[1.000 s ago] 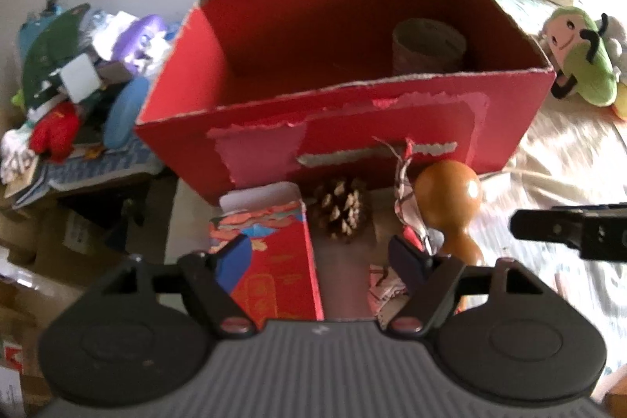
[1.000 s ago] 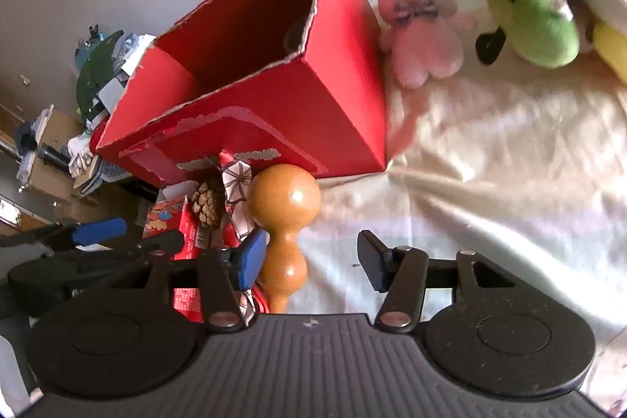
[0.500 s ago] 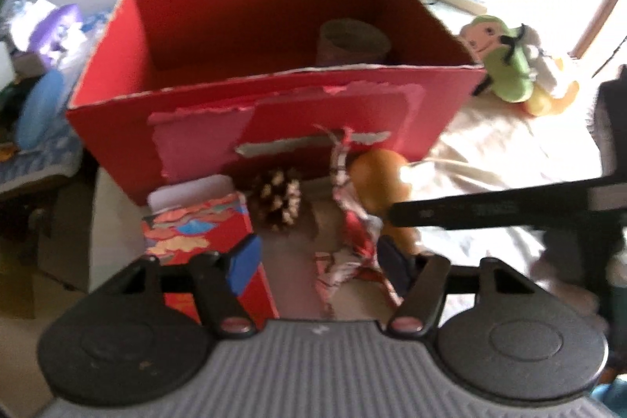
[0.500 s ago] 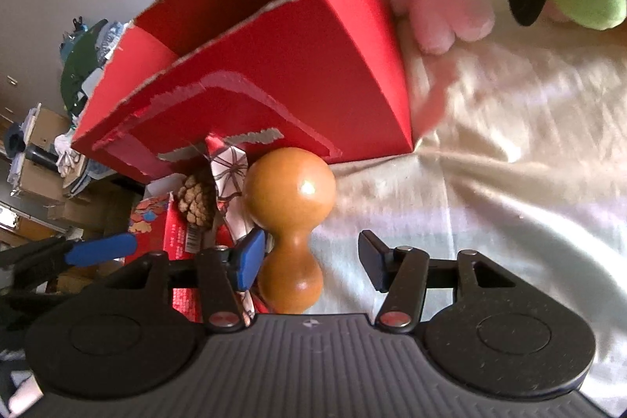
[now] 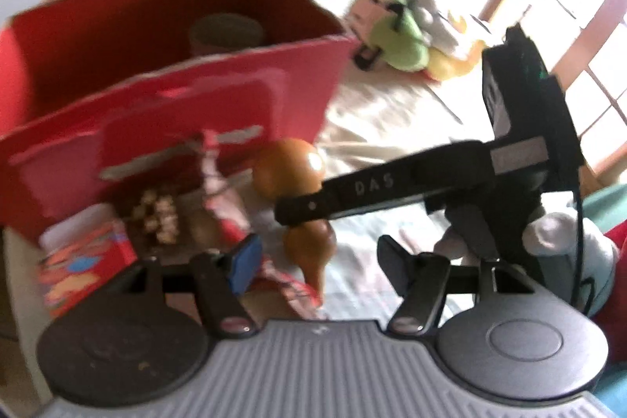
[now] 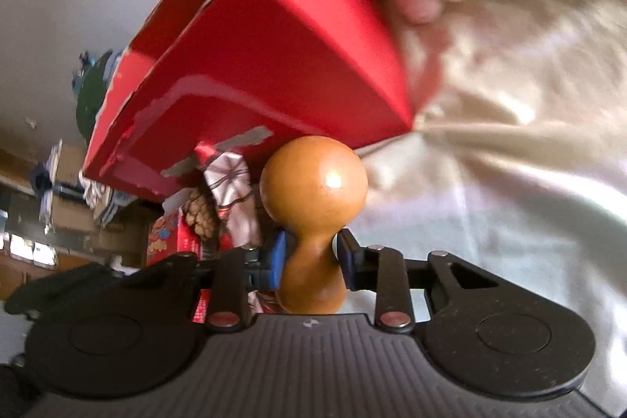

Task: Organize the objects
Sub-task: 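Grasp the wooden gourd-shaped toy by its neck with the right gripper, then carry the wooden toy over the red box and lower it inside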

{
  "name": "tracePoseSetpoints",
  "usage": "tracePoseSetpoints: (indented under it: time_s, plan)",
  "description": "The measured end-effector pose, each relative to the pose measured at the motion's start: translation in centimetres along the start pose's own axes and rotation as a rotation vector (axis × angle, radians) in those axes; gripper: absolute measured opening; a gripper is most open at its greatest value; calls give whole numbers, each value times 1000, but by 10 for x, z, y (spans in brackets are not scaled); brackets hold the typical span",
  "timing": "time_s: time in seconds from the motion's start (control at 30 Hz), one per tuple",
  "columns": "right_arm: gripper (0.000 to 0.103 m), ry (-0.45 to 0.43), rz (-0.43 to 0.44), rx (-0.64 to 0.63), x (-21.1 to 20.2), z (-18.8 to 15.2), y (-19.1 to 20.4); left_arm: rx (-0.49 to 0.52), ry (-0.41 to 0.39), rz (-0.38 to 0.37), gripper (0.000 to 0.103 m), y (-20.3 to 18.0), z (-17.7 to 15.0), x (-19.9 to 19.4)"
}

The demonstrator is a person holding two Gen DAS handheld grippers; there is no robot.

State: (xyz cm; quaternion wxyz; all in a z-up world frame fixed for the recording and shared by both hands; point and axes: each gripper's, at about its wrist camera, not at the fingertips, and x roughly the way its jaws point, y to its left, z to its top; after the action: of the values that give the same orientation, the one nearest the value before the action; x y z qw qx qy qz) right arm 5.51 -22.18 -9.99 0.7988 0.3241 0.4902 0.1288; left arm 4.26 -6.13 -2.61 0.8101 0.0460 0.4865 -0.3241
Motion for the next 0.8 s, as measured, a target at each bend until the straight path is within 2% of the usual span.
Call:
tracePoseSetpoints:
  time_s: [0.13, 0.27, 0.33, 0.47, 0.57, 0.7, 0.77, 0.8]
  plan:
    - [31, -38, -22, 34, -22, -5, -18, 61, 38, -20, 67, -14, 11, 29]
    - [31, -94, -20, 62, -50, -10, -27, 94, 79, -80, 58, -27, 22, 51]
    - [31, -133, -23, 58, -67, -9, -24, 115, 70, -115, 55, -36, 28, 49]
    - [31, -216, 0, 22, -107, -3, -13, 149, -13, -167, 55, -49, 49, 23]
    - [31, -282, 45, -40, -132, 13, 15, 163, -107, -189, 58, -50, 71, -8]
    - [31, -327, 97, -150, -144, 49, 59, 153, -227, -157, 61, -32, 97, -45]
    - [31, -317, 110, -194, -135, 70, 83, 134, -270, -120, 71, -16, 106, -58]
    - [31, -309, 102, -207, -130, 79, 90, 123, -290, -89, 73, -8, 110, -63]
